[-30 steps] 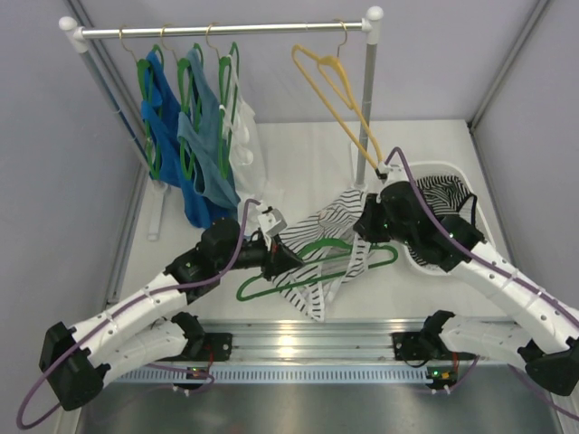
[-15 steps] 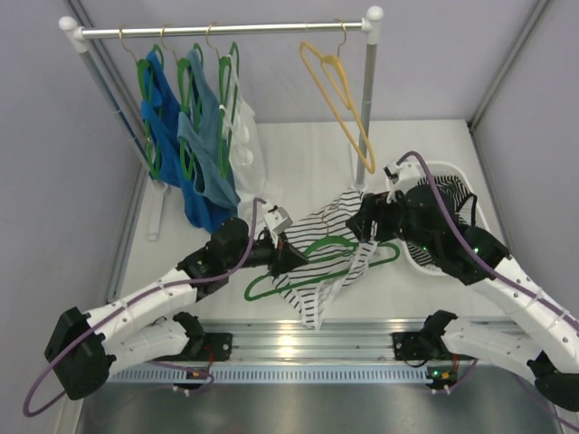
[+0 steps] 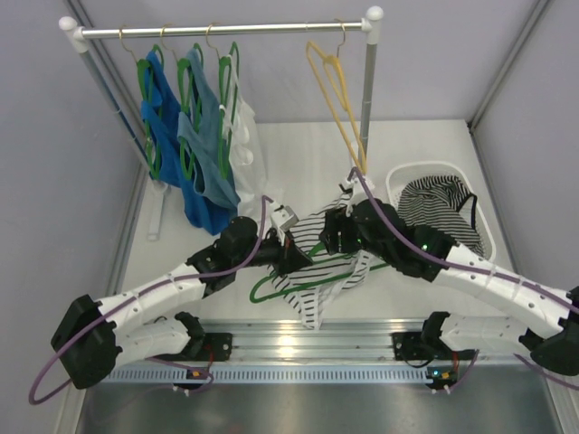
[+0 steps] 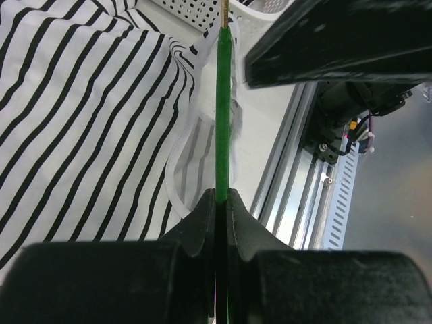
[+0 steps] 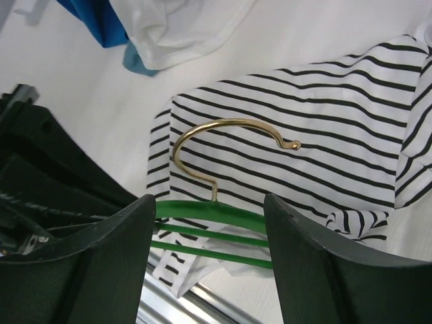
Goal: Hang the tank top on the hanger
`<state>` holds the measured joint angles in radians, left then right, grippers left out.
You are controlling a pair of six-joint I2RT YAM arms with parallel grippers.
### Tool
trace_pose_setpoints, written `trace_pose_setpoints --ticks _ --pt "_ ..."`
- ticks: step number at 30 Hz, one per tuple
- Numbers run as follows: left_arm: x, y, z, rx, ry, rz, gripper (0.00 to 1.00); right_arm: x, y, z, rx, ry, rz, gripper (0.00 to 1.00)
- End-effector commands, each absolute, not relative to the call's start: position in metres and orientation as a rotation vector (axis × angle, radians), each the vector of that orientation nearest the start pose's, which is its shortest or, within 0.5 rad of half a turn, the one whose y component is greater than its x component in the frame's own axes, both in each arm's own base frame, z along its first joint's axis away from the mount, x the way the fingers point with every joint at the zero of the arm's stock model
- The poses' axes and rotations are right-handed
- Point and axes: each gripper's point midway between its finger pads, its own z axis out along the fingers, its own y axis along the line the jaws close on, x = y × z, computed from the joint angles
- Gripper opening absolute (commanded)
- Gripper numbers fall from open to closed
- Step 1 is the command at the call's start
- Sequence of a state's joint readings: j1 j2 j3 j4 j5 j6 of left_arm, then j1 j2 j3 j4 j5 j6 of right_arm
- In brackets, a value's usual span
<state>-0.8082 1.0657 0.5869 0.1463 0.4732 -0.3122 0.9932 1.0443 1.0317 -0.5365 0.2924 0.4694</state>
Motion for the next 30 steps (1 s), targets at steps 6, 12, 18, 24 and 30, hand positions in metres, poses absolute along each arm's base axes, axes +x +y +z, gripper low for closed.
trace_pose_setpoints --ticks 6,12,18,24,30 --pt "0.173 -0.324 0.22 0.836 1.692 -1.228 0.0 0.226 0.261 0.235 -0.252 2.079 0.461 0.52" --pt "0.17 -0.329 0.223 0.833 1.675 -1.238 0.0 0.225 0.26 0.234 -0.244 2.076 0.448 0.17" --pt "0.177 -0.333 0.228 0.752 1.721 -1.259 0.26 0.217 0.255 0.239 -0.321 2.056 0.401 0.0" --pt "0.195 -0.319 0.252 0.581 1.694 -1.184 0.4 0.205 0.248 0.239 -0.383 2.047 0.407 0.0" --pt "0.223 -0.293 0.257 0.372 1.812 -0.994 0.42 0.195 0.243 0.237 -0.399 2.055 0.422 0.0"
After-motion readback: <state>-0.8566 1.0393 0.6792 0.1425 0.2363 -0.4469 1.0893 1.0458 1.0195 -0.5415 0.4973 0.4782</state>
